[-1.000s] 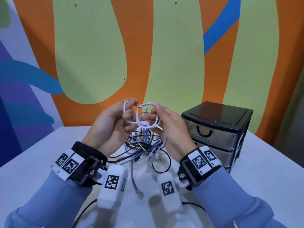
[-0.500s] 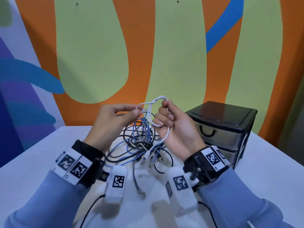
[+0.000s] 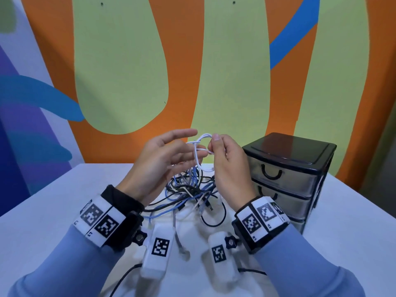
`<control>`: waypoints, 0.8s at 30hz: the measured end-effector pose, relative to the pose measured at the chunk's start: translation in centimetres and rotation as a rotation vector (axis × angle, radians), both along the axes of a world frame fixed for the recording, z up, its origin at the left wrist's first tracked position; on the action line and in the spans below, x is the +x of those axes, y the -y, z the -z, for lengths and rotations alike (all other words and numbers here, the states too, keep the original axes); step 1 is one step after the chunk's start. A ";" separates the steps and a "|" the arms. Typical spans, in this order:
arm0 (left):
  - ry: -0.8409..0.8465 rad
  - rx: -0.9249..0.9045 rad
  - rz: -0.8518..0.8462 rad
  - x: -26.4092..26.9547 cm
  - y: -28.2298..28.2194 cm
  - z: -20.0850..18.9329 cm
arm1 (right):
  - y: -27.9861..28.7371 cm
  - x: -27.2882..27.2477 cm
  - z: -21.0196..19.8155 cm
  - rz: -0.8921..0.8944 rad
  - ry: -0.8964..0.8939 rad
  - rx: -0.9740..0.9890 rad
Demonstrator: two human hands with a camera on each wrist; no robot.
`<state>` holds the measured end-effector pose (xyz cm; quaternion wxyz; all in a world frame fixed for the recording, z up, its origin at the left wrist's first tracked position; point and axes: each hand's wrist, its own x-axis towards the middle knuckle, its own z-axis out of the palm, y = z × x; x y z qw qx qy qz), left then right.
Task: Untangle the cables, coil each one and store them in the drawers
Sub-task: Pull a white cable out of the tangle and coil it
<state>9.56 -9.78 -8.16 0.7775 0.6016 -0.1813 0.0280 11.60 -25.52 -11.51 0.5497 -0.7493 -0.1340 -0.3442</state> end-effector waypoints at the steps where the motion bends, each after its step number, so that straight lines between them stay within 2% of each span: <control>1: 0.008 -0.007 -0.004 -0.1 -0.1 -0.1 | 0.3 0.2 0.2 -0.013 -0.025 -0.011; 4: 0.086 0.119 -0.070 0.1 -0.4 0.1 | 0.5 0.3 0.4 -0.033 -0.051 -0.033; 6: 0.152 0.266 -0.128 0.3 -0.4 0.4 | 0.3 0.0 0.1 -0.059 -0.046 -0.001; 9: 0.237 0.373 -0.169 0.4 -0.4 0.7 | 0.0 -0.5 -0.4 -0.125 -0.063 0.056; 15: 0.702 0.784 -0.465 0.4 -0.2 1.4 | -0.2 -0.5 -0.5 -0.260 -0.112 0.170; 21: 0.884 0.975 -0.647 0.5 -0.4 1.6 | -0.4 -0.3 -0.1 -0.301 -0.164 0.174; 24: 0.979 1.011 -0.669 0.3 -0.3 1.6 | -0.3 -0.1 0.1 -0.295 -0.195 0.176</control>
